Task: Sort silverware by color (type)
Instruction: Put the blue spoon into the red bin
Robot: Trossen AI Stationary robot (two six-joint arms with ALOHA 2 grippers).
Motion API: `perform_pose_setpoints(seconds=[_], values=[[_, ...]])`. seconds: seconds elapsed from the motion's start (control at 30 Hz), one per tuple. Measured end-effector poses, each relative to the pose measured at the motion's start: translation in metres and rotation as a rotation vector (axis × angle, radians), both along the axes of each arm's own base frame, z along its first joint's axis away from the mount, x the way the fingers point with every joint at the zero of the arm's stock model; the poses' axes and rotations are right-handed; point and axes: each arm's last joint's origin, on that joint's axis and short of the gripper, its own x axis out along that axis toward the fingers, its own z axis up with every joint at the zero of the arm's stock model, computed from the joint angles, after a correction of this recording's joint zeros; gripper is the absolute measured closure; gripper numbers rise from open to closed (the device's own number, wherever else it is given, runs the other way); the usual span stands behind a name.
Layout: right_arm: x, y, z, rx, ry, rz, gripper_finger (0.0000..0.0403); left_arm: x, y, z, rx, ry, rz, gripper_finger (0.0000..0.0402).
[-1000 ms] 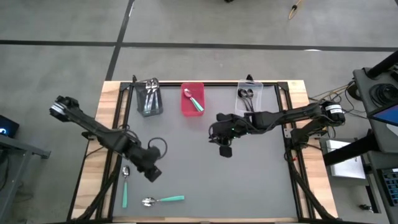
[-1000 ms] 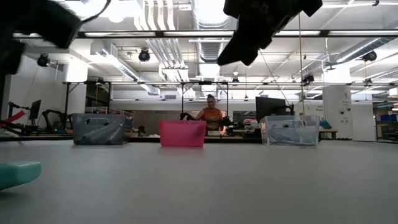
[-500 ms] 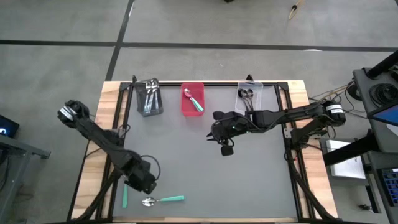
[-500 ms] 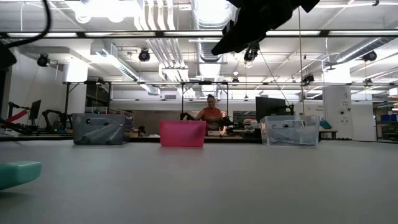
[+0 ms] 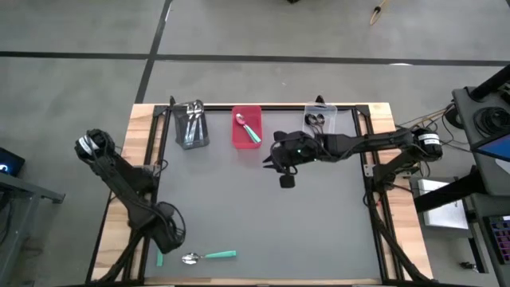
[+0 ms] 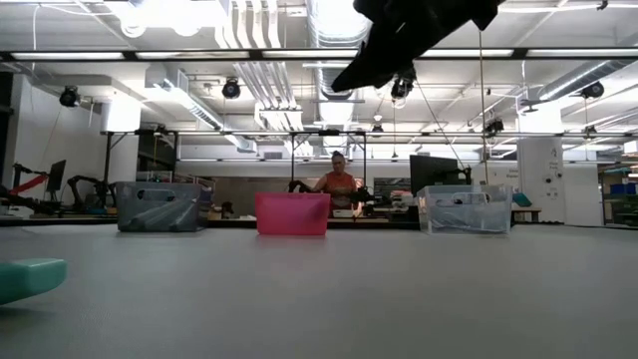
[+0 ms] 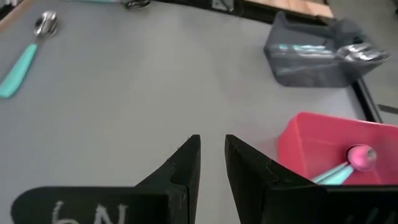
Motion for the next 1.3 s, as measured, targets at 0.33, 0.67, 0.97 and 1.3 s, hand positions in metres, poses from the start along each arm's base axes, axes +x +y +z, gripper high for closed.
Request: perform_pose_setpoints(seconds=[0.33, 0.67, 0.97, 1.3], values=[[0.002, -0.007, 0.003, -0.052, -0.042, 0.012, 0.0337, -0.005, -0.002, -0.001, 0.072, -0.049, 0.062, 0.0287], [0.003, -0.008, 0.005, -0.078, -0.066, 0.024, 0.0337, -0.001, -0.004, -0.011, 0.140, -0.063, 0.081, 0.0279], [0.003, -0.008, 0.005, -0.079, -0.066, 0.025, 0.0337, 0.003, -0.010, -0.027, 0.186, -0.029, 0.077, 0.0279], [0.004, -0.008, 0.007, -0.078, -0.086, 0.024, 0.0337, 0.004, -0.012, -0.026, 0.185, -0.033, 0.081, 0.0279]])
